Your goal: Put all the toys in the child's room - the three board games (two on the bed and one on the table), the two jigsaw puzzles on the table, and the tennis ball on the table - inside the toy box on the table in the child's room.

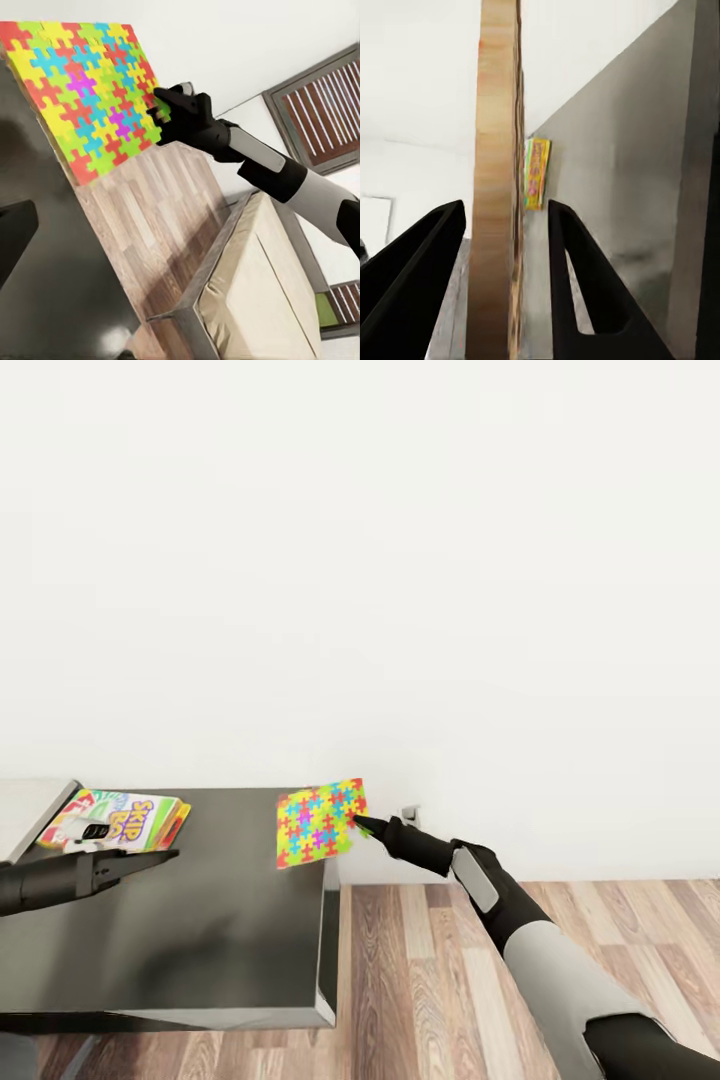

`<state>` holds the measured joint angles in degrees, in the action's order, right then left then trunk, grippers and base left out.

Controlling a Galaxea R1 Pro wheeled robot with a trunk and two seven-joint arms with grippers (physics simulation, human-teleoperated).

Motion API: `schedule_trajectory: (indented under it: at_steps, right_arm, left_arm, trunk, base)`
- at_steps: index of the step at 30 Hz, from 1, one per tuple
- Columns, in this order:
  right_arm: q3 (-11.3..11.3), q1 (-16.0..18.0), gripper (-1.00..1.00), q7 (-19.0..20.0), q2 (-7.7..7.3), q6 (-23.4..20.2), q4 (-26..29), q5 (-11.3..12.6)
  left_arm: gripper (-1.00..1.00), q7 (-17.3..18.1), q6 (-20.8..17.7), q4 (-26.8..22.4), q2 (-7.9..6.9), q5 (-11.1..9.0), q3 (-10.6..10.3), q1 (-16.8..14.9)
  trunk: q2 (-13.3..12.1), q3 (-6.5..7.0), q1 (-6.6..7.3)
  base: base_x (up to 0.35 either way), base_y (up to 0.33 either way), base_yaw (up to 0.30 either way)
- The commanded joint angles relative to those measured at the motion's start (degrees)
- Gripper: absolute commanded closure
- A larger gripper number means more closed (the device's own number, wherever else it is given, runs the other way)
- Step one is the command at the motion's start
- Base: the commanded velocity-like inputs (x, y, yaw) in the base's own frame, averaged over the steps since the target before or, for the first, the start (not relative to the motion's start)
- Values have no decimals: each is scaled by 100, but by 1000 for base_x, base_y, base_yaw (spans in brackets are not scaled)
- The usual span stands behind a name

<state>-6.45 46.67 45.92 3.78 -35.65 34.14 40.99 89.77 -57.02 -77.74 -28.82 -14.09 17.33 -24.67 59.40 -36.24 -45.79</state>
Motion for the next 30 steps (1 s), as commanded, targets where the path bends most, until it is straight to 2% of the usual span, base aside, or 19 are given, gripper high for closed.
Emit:
schedule_trajectory:
  at_steps: [1,2,4,7,9,12,17,23,30]
  right_arm:
    - [37,5,100,133,-45,-30,0,14]
    - [174,3,100,601,-196,-34,7,13]
    - [264,-36,100,1016,-345,-32,4,17]
    - [337,-194,100,1461,-494,-28,4,15]
    - [385,-279,100,1583,-538,-32,1,15]
    - [529,-369,100,1677,-622,-37,0,17]
    - [618,-400,100,1709,-655,-18,-8,8]
    - [634,-404,100,1724,-665,11,-12,6]
    - [642,-405,100,1701,-674,55,-11,0]
  left_arm:
    - [-100,23,-65,-1,-1,3,-3,-3]
    - [-100,23,-99,-5,-1,3,-7,-3]
    - [-100,23,-140,-8,-1,3,-11,-3]
    - [-100,23,-224,-24,4,3,-24,-3]
    - [-100,23,-265,-83,6,1,-76,-3]
    - [-100,23,-289,-211,17,-1,-255,6]
    - [-100,23,-292,-256,25,5,-564,14]
    - [-100,23,-292,-263,33,10,-641,15]
    - [-100,23,-292,-266,26,4,-637,15]
  trunk:
    - [-38,13,24]
    - [-78,31,46]
    - [-159,67,90]
    - [-279,121,156]
    - [-359,157,200]
    - [-479,211,266]
    - [-680,301,376]
    - [-921,408,508]
    - [-1201,534,661]
  base:
    - [-175,0,0]
    - [-94,0,0]
    - [-61,0,0]
    - [-26,0,0]
    - [-10,0,0]
    - [-4,0,0]
    - [-1,0,0]
    - [0,0,0]
    - [0,0,0]
